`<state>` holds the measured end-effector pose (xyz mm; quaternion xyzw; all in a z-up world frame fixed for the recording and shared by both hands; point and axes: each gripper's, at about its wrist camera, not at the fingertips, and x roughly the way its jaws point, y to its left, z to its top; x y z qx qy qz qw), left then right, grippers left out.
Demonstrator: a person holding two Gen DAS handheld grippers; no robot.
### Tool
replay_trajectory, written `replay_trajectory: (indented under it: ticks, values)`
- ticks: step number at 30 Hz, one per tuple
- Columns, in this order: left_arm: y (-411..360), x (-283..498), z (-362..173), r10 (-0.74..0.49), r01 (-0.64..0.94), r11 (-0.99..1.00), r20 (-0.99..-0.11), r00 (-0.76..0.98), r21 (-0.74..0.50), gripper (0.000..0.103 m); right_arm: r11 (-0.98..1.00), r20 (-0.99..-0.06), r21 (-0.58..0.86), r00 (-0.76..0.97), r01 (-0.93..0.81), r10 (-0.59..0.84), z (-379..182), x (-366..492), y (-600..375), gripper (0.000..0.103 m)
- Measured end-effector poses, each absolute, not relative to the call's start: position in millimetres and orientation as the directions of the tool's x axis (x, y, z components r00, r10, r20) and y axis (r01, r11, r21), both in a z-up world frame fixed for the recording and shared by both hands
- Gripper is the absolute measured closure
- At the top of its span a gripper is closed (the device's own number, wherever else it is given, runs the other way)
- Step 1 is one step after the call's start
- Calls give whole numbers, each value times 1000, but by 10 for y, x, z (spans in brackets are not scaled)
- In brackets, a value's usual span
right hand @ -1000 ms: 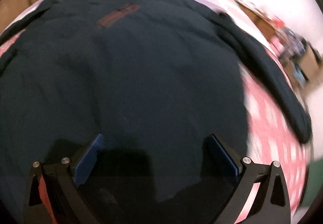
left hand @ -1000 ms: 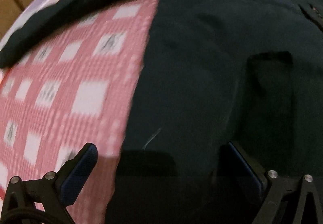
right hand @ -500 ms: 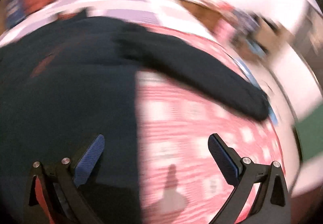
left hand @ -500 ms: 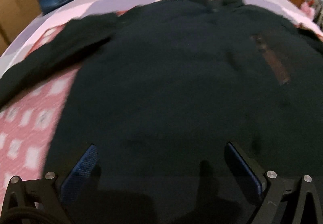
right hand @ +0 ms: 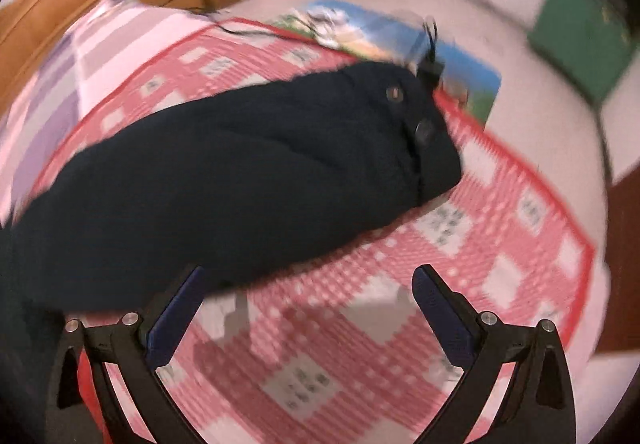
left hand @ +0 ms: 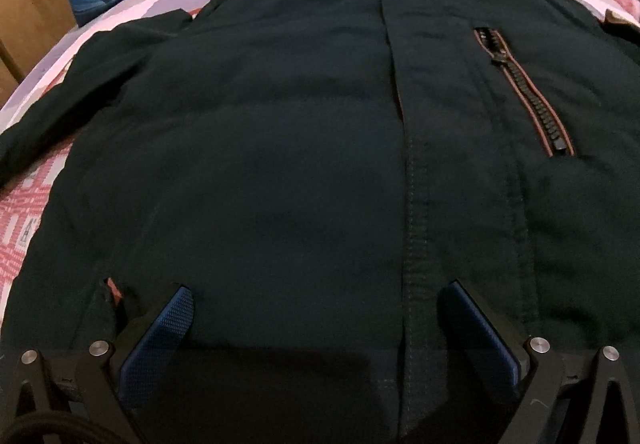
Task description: Fold large clothes
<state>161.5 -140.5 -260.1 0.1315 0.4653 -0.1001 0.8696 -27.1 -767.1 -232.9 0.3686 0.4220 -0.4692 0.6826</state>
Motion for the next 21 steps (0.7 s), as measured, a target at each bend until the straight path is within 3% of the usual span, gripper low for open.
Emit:
replay_trajectory:
  ticks: [7, 9, 10, 11, 12, 13, 16, 21]
  values:
    - [-1489, 1689, -2635, -28, 298, 938, -821, 570, 175, 0, 74, -915, 324, 332, 943, -231, -2642, -193, -7937, 0]
    - [-1489, 1680, -2638, -28, 301, 937, -818, 574, 179, 0, 57, -889, 370, 371, 927, -267, -2602, -192, -7977, 13]
    - [-1494, 1704, -2640, -27, 300, 937, -817, 576, 180, 0, 51, -888, 360, 358, 932, -290, -2560, -194, -8005, 42]
    - [-1488, 1706, -2639, -30, 300, 937, -818, 575, 177, 0, 40, -882, 372, 366, 928, -298, -2539, -217, -8024, 62]
    - [-1476, 1706, -2639, -36, 302, 938, -820, 572, 170, 0, 33, -867, 405, 395, 914, -303, -2517, -252, -8037, 69]
    - [-1471, 1712, -2638, -40, 304, 938, -821, 569, 165, 0, 34, -853, 428, 416, 903, -316, -2478, -281, -8039, 84]
    - [-1443, 1741, -2625, -60, 316, 938, -832, 552, 142, 0, 110, -819, 407, 416, 907, -396, -2187, -264, -7987, 92]
    - [-1344, 1816, -2513, -105, 353, 931, -852, 512, 98, 0, 193, -782, 282, 341, 940, -521, -1614, -43, -7820, 93]
